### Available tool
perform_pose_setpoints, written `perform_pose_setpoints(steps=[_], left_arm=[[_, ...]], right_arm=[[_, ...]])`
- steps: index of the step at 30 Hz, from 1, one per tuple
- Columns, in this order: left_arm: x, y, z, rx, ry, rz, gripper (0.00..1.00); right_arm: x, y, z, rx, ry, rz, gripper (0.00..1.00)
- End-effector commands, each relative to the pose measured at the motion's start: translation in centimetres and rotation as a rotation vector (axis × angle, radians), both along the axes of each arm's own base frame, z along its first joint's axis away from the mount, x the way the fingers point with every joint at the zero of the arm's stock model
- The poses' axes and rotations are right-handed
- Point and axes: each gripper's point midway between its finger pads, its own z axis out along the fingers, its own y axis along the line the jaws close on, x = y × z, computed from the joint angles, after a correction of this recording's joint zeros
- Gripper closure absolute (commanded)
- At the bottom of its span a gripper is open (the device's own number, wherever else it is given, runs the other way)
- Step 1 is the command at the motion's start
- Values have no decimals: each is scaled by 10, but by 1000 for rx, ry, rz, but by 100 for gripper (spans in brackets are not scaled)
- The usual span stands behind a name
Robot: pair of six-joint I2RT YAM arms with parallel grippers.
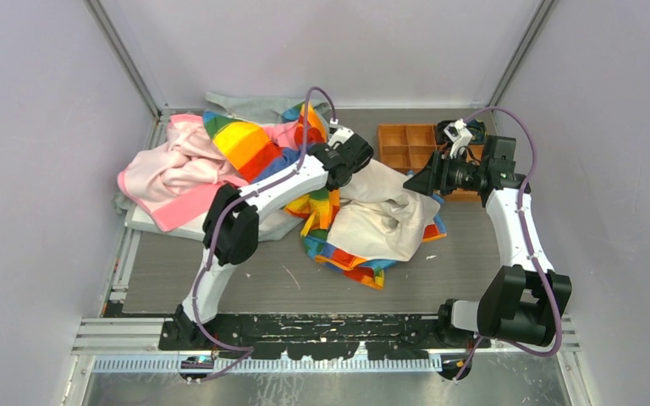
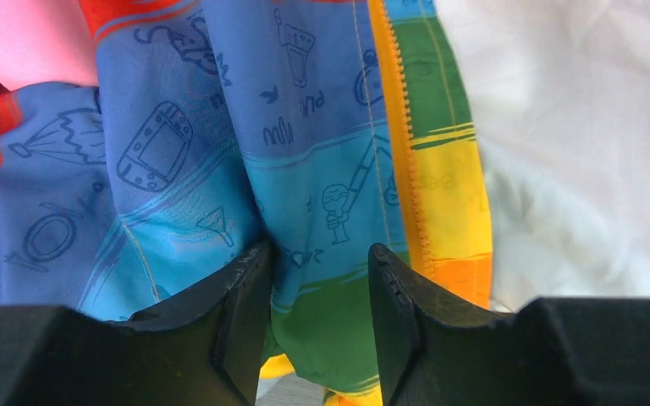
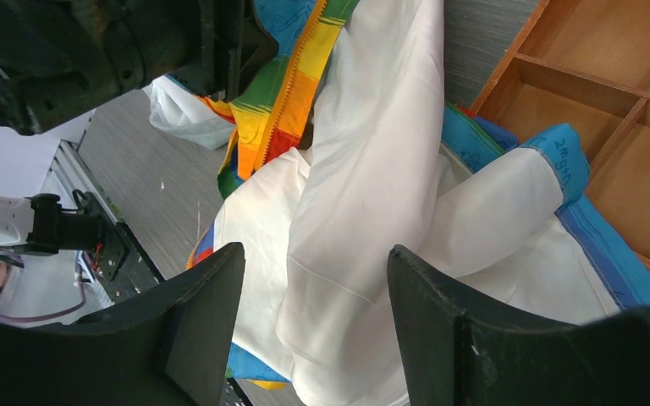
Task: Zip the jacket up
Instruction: Flatten out the jacket at the center of the board.
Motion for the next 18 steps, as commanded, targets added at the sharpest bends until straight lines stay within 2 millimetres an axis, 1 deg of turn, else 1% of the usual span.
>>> perform_pose_setpoints(steps=[1, 4, 6, 7, 8, 9, 10, 11, 12, 15, 18], left_arm=[[12, 15, 11, 40, -27, 32, 54], [16, 18, 5, 23, -9, 36, 54], [17, 18, 3, 6, 2, 36, 56], [18, 18, 3, 0, 7, 34, 61], [19, 17, 3, -10, 9, 31, 69], [19, 17, 4, -19, 13, 28, 79], [19, 16, 5, -30, 16, 25, 86], [20, 16, 8, -41, 14, 23, 90], [19, 17, 11, -45, 14, 18, 91], [19, 14, 27, -80, -7, -15, 93], [18, 9, 57, -139, -59, -80, 95]], right_arm=[[4, 0, 15, -11, -66, 18, 32], [4, 0, 14, -11, -65, 19, 32], [4, 0, 14, -11, -63, 20, 32], [4, 0, 14, -12, -62, 19, 32], [4, 0, 14, -13, -63, 19, 32], [4, 0, 13, -13, -63, 18, 32], [4, 0, 14, -13, -63, 18, 32], [5, 0, 13, -13, -62, 18, 32], [5, 0, 13, -13, -61, 18, 32], [5, 0, 13, -13, -60, 19, 32], [4, 0, 13, -12, -58, 20, 32]])
